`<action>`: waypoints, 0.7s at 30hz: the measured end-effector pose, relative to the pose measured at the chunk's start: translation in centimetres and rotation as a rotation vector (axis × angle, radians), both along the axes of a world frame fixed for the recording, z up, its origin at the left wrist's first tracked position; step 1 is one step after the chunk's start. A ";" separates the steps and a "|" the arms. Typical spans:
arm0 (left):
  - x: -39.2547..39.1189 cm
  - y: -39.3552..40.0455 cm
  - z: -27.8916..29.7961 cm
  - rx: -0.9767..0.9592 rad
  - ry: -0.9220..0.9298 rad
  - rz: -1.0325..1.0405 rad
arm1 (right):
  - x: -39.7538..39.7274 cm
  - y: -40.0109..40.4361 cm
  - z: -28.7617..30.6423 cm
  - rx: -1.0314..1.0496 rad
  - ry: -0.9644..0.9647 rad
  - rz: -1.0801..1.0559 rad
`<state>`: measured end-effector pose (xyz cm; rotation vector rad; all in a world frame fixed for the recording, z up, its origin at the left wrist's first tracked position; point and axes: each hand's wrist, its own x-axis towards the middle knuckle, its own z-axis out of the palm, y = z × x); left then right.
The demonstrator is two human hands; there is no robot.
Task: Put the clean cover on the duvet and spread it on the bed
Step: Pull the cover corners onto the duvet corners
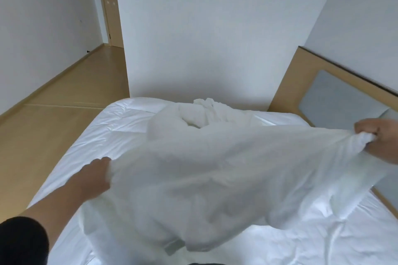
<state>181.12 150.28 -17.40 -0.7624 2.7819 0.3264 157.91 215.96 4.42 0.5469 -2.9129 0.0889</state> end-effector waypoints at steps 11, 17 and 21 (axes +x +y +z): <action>-5.4 27.0 4.9 0.343 0.433 -0.679 | 6.7 -13.3 -0.2 0.022 -0.245 0.367; -8.1 36.2 6.0 0.379 0.677 -0.315 | 5.6 -13.3 -2.1 -0.118 -0.355 0.526; -11.5 38.8 7.3 0.403 0.794 -0.383 | 3.4 -9.8 -5.0 -0.409 -0.558 0.494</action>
